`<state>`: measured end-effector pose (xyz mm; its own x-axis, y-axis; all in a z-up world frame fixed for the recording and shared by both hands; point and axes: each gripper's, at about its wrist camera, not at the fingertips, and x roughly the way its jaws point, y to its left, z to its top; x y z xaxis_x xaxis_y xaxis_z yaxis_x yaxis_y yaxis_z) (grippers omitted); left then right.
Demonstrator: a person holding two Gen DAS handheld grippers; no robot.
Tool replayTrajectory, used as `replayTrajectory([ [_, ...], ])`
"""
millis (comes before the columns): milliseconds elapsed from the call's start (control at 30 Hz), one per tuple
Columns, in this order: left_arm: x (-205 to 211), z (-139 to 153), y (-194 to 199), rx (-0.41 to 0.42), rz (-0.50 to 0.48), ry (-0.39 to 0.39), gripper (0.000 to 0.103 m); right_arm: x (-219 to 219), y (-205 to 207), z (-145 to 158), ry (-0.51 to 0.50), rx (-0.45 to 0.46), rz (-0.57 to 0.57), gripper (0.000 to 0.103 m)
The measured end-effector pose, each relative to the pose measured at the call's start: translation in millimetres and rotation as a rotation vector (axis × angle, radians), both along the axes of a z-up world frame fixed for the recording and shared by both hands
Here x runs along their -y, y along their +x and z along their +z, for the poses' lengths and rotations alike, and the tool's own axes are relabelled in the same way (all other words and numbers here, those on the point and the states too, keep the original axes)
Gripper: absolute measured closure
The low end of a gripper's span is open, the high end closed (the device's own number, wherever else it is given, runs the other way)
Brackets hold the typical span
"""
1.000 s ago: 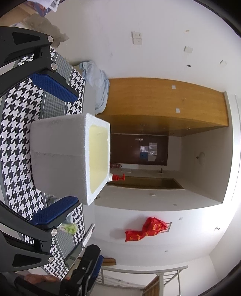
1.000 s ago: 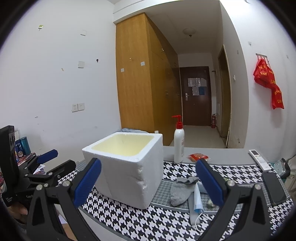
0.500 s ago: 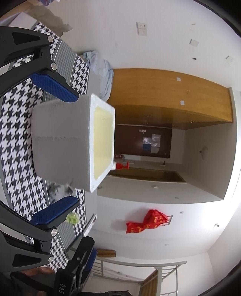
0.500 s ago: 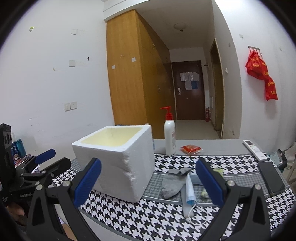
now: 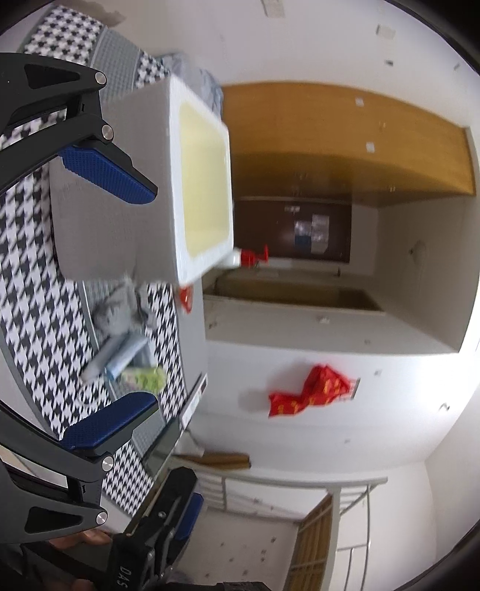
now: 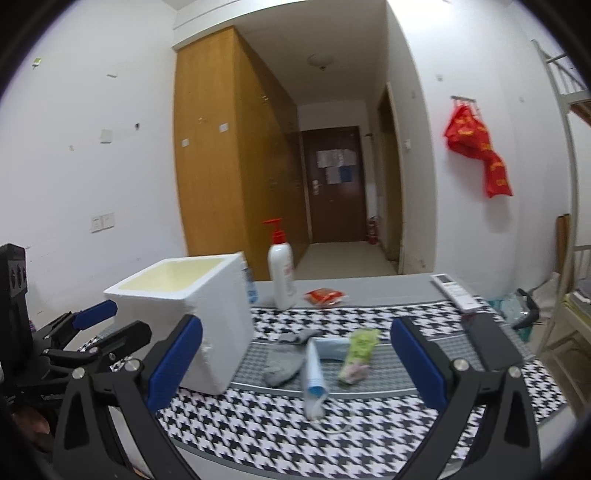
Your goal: Organize soft objects
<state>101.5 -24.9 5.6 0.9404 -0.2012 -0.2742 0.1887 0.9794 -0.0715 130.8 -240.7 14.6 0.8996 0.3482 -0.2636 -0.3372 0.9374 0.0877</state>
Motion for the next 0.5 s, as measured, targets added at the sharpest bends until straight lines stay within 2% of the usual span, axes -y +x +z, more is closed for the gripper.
replayTrajectory([
  [233,20,-5,11,-0.025,-0.074,0.027,0.001,25,-5,-4,0.001,-0.019,-0.105,0.0],
  [500,34,-15,20,-0.064,-0.119,0.061,0.001,38,-2,-11,0.003,-0.042,-0.156,0.0],
])
